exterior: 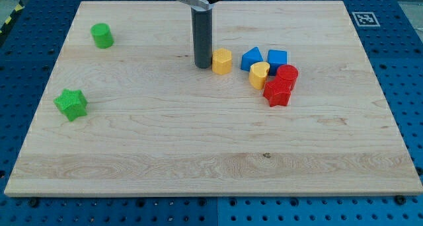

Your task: Move the yellow hexagon to the bottom left of the blue triangle

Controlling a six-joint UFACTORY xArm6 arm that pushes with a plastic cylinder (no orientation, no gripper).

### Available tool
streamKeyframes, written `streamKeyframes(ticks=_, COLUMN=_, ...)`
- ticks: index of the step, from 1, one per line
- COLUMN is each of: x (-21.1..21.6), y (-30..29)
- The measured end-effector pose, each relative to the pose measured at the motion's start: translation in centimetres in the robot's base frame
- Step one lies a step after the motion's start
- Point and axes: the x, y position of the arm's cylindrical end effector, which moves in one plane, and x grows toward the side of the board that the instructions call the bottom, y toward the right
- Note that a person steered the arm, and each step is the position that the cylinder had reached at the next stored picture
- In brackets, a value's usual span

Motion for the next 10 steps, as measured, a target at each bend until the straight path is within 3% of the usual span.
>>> streamKeyframes(ticks=5, x=-1.6, y=0.9)
streamKeyframes(ticks=10, x=-0.1, y=2.5)
